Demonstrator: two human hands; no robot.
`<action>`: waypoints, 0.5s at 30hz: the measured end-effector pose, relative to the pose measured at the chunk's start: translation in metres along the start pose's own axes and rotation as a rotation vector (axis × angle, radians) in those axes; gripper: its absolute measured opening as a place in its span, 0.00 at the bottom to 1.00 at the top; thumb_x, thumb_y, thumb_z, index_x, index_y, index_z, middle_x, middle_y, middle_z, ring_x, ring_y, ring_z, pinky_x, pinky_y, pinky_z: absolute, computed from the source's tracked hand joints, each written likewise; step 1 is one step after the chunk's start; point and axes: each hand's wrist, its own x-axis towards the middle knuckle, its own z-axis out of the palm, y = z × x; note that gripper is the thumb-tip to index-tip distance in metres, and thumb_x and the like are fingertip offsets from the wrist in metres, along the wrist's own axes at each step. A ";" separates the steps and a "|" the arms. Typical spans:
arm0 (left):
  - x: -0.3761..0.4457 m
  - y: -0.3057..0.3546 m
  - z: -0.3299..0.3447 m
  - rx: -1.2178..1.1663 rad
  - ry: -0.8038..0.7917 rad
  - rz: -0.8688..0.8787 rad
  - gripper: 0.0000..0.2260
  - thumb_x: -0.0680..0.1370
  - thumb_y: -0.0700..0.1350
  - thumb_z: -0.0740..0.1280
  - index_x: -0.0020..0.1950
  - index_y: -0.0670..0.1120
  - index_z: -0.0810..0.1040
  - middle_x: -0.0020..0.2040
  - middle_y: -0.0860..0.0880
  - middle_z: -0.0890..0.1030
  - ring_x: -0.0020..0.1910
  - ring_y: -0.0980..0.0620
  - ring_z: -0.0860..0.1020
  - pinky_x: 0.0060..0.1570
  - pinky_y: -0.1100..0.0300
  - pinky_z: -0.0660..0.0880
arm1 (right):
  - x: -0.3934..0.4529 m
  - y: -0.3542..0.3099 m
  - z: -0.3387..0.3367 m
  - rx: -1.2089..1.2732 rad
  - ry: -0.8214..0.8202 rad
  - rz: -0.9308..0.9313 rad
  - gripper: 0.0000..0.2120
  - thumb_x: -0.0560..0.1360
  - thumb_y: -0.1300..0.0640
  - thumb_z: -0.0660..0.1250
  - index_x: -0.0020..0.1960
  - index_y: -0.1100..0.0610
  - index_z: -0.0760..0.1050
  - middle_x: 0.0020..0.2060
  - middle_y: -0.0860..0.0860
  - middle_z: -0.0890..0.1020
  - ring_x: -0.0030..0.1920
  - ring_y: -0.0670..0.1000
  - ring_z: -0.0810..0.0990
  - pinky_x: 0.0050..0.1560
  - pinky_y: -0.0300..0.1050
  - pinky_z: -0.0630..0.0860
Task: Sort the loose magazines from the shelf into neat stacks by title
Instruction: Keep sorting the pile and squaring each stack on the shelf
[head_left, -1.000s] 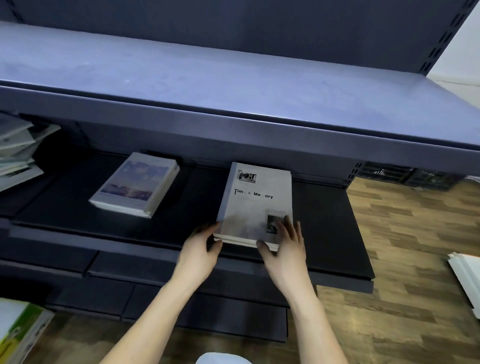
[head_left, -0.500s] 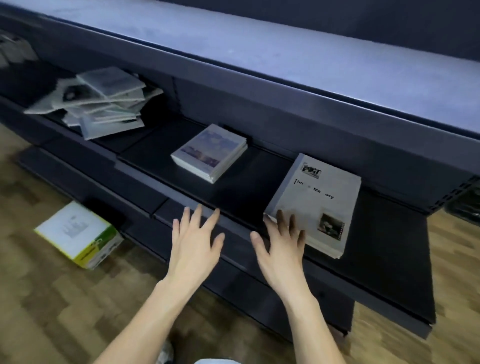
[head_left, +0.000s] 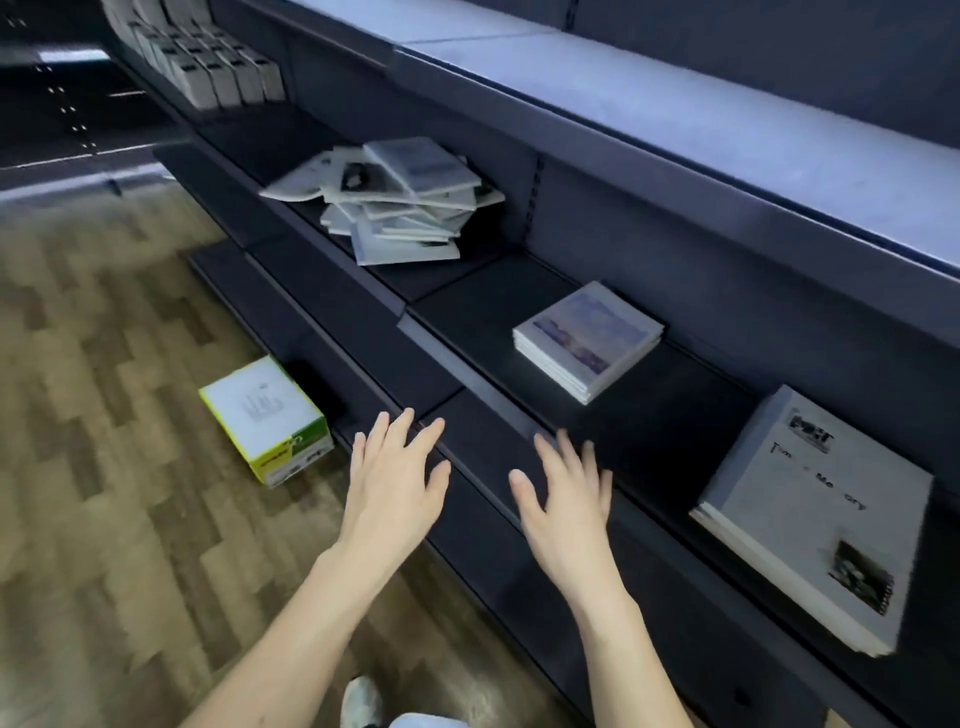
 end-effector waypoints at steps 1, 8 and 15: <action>0.006 -0.010 -0.004 -0.008 0.006 -0.010 0.23 0.82 0.54 0.58 0.78 0.57 0.61 0.79 0.50 0.57 0.79 0.48 0.48 0.77 0.48 0.45 | 0.005 -0.009 0.006 0.005 -0.013 -0.003 0.26 0.82 0.41 0.52 0.78 0.49 0.59 0.80 0.50 0.56 0.80 0.54 0.44 0.77 0.59 0.41; 0.046 -0.080 -0.035 -0.055 0.001 -0.031 0.23 0.82 0.53 0.58 0.77 0.56 0.61 0.79 0.49 0.58 0.79 0.48 0.49 0.77 0.49 0.47 | 0.041 -0.076 0.050 0.065 -0.030 0.012 0.26 0.82 0.41 0.52 0.78 0.47 0.59 0.80 0.46 0.55 0.80 0.49 0.43 0.78 0.55 0.40; 0.069 -0.139 -0.066 -0.102 -0.012 -0.054 0.22 0.82 0.53 0.58 0.77 0.54 0.63 0.78 0.49 0.60 0.79 0.48 0.51 0.76 0.49 0.51 | 0.062 -0.131 0.081 0.114 -0.041 -0.003 0.25 0.83 0.42 0.51 0.78 0.48 0.61 0.79 0.45 0.57 0.80 0.47 0.44 0.78 0.52 0.39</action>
